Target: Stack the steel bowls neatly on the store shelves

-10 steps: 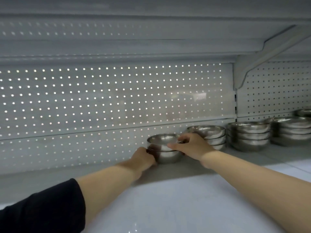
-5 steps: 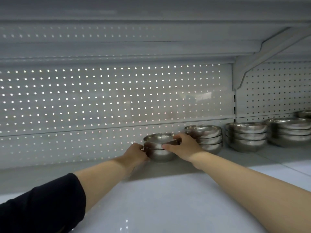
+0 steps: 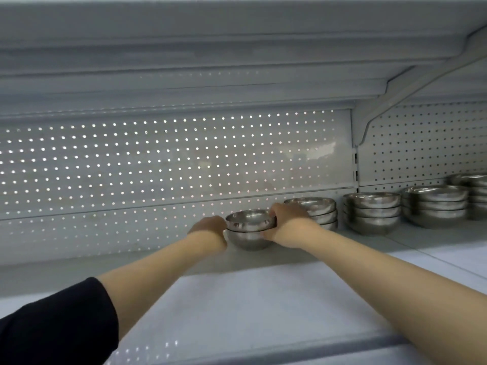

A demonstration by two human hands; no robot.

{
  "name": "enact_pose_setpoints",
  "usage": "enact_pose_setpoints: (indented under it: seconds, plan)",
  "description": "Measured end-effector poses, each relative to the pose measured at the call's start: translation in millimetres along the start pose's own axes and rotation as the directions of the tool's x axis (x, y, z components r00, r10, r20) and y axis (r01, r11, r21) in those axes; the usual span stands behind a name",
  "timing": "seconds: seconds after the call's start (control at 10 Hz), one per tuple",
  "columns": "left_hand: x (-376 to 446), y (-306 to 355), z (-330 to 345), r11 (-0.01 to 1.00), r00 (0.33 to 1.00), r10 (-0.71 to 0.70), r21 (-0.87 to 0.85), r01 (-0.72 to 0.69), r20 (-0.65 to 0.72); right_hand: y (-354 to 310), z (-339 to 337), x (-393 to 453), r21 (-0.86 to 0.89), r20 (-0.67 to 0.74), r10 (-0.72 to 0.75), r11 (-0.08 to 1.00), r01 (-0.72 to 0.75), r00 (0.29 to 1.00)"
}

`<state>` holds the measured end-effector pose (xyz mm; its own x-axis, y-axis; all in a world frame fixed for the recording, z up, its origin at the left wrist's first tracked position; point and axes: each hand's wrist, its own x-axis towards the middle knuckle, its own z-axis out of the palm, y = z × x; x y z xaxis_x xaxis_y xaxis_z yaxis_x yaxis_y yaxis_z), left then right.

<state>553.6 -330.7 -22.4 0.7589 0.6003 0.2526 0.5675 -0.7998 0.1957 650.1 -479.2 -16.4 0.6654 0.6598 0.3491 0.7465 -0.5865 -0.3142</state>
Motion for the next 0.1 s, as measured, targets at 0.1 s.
enact_pose_setpoints:
  seconds: [0.1]
  plan:
    - [-41.3,11.3,-25.5,0.953,0.986,0.145,0.281,-0.116,-0.086,-8.9,-15.6,-35.2,-0.122,-0.006,-0.099,0.988,0.097,0.995]
